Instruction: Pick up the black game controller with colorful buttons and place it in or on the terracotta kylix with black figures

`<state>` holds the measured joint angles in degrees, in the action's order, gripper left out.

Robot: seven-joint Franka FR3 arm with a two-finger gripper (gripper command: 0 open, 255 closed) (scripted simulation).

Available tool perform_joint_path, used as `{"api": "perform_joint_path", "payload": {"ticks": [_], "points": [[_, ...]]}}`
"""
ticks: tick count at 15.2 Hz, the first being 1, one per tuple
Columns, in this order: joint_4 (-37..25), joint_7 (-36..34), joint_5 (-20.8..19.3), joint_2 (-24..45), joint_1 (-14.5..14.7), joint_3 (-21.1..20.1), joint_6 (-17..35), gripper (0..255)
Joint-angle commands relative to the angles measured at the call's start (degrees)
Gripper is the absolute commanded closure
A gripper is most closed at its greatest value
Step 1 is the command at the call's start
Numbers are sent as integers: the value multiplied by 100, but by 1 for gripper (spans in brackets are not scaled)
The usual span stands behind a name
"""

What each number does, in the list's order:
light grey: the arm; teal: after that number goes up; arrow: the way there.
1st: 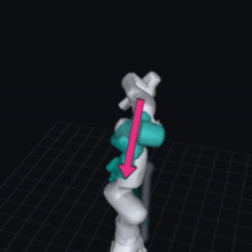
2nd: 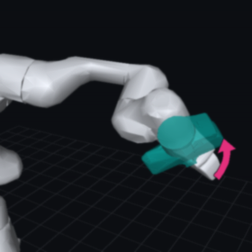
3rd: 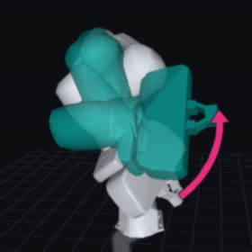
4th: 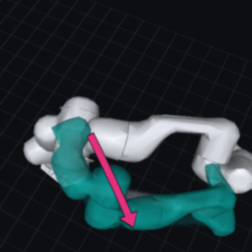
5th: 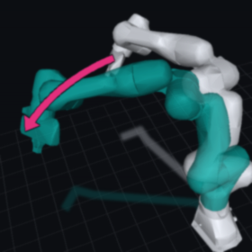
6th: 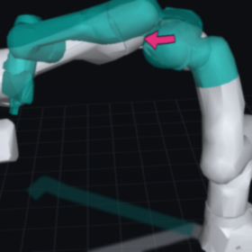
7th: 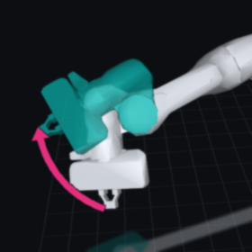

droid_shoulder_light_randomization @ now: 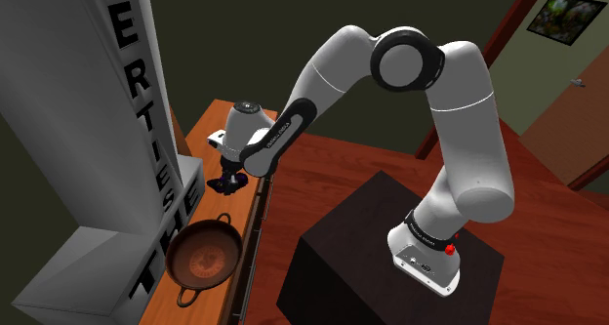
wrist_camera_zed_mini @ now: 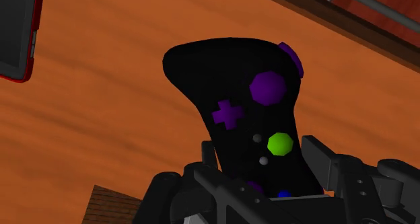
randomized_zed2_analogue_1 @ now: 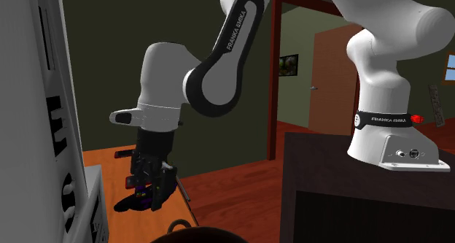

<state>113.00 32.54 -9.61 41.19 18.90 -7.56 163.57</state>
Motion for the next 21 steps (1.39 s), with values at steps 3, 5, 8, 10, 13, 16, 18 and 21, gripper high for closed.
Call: {"api": "perform_joint_path", "payload": {"ticks": [3, 5, 8, 10, 13, 16, 18, 21], "points": [[108, 24, 37, -275, -52, -64, -170, 255], [155, 39, 59, -415, -80, -99, -264, 255], [217, 64, 97, -621, -123, -152, -411, 255], [251, 82, 125, -756, -151, -187, -512, 255], [294, 111, 170, -954, -192, -240, -668, 255], [325, 143, 219, -1146, -232, -291, -830, 255], [340, 165, 253, -1272, -258, -324, -941, 255], [352, 198, 306, -1455, -295, -372, -1111, 255]]}}
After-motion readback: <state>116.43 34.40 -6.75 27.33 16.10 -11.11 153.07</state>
